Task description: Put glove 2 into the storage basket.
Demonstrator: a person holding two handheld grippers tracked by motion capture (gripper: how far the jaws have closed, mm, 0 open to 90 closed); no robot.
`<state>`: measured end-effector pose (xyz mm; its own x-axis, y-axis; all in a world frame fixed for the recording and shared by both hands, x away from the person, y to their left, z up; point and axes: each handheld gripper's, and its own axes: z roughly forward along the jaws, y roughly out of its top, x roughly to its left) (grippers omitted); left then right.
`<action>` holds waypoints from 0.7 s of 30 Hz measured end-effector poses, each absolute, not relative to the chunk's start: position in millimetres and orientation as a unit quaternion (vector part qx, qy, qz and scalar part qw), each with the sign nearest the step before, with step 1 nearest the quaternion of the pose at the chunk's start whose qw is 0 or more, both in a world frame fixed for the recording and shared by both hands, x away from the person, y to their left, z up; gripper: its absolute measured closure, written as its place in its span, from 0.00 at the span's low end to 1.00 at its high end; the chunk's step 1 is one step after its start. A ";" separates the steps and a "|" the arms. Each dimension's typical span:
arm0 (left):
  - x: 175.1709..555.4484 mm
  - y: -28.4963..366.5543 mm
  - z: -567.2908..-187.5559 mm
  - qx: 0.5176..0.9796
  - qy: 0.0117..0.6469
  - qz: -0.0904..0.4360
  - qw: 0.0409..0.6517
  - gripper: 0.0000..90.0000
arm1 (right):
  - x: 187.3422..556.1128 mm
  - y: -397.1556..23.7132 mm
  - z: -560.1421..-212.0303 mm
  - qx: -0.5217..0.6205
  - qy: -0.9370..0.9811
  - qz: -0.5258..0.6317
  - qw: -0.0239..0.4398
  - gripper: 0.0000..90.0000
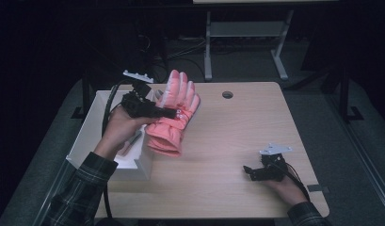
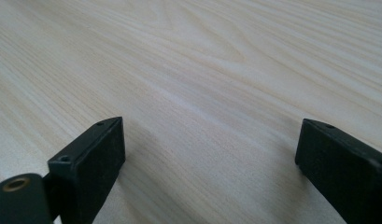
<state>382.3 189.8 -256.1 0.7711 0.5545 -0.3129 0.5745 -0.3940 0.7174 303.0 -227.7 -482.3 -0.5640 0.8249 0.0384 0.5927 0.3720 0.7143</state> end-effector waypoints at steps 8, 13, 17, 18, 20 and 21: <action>389.9 227.2 -250.0 0.822 0.366 0.000 0.436 0.70 | 303.1 -227.8 -482.3 0.437 0.812 0.350 0.166 0.08; 394.0 251.7 -248.1 0.821 0.380 0.013 0.426 0.70 | 303.3 -227.9 -482.4 0.438 0.811 0.350 0.166 0.08; 396.6 271.8 -249.9 0.818 0.393 0.020 0.420 0.70 | 303.4 -227.9 -482.4 0.438 0.812 0.350 0.166 0.08; 397.2 275.3 -250.9 0.816 0.396 0.021 0.420 0.70 | 303.4 -227.8 -482.4 0.438 0.811 0.350 0.166 0.08; 399.3 287.1 -254.2 0.811 0.406 0.023 0.420 0.70 | 303.4 -227.9 -482.4 0.438 0.811 0.350 0.166 0.08; 400.2 291.3 -255.3 0.809 0.410 0.023 0.420 0.70 | 303.4 -227.9 -482.4 0.438 0.811 0.350 0.166 0.08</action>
